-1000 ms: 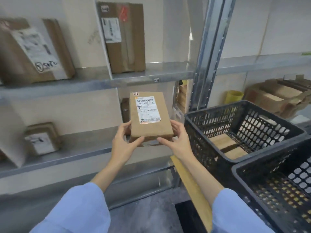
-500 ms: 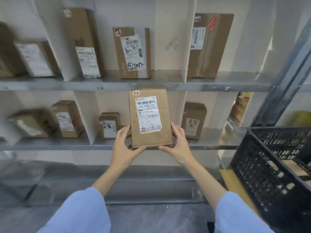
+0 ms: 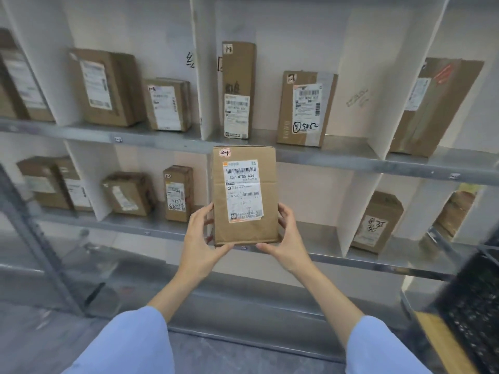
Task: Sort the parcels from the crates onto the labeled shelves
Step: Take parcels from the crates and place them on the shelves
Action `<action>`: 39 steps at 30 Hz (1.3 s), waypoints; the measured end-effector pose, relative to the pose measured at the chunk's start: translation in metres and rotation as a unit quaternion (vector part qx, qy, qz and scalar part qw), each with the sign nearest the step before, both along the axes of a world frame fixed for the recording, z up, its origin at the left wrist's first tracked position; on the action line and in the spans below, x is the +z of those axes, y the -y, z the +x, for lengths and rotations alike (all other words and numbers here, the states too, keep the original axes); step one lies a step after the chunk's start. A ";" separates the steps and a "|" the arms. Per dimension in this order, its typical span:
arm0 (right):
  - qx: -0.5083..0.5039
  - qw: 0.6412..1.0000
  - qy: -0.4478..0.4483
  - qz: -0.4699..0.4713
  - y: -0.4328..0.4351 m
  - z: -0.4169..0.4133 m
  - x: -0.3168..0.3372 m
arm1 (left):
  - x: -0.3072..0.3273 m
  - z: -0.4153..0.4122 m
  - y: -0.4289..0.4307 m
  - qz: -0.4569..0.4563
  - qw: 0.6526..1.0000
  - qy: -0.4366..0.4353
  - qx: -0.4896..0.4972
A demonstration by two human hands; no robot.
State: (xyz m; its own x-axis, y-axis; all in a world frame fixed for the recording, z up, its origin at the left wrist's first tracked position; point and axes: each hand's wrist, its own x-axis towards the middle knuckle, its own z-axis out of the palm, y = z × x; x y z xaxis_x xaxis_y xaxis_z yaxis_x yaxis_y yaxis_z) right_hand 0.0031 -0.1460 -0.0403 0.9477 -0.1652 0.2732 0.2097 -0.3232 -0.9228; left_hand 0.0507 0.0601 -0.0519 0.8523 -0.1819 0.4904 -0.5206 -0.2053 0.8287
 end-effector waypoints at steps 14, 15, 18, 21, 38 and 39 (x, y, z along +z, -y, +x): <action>0.005 1.000 0.007 -0.024 -0.062 0.016 0.013 | 0.003 0.018 -0.065 0.011 1.000 0.015 0.017; 0.001 1.000 0.007 -0.025 -0.064 0.015 0.014 | 0.004 0.019 -0.068 0.016 1.000 0.017 0.017; -0.001 1.000 0.000 -0.025 -0.067 0.013 0.017 | 0.007 0.020 -0.072 0.025 0.999 0.013 0.018; 0.003 0.999 -0.014 -0.028 -0.070 0.010 0.021 | 0.011 0.019 -0.073 0.023 1.000 0.005 0.016; -0.043 0.999 0.000 -0.004 -0.052 -0.007 0.030 | 0.023 0.009 -0.058 0.014 0.999 0.008 -0.043; -0.047 0.999 0.000 -0.005 -0.049 -0.007 0.031 | 0.025 0.009 -0.056 0.019 0.999 0.010 -0.043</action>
State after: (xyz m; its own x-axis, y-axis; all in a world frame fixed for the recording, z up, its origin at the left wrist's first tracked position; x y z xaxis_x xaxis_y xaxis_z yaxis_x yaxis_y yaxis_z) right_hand -0.0041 -0.0967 -0.0093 0.9280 -0.2514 0.2748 0.1775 -0.3502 -0.9197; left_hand 0.0599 0.1159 -0.0269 0.8226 -0.2730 0.4988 -0.5542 -0.1894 0.8105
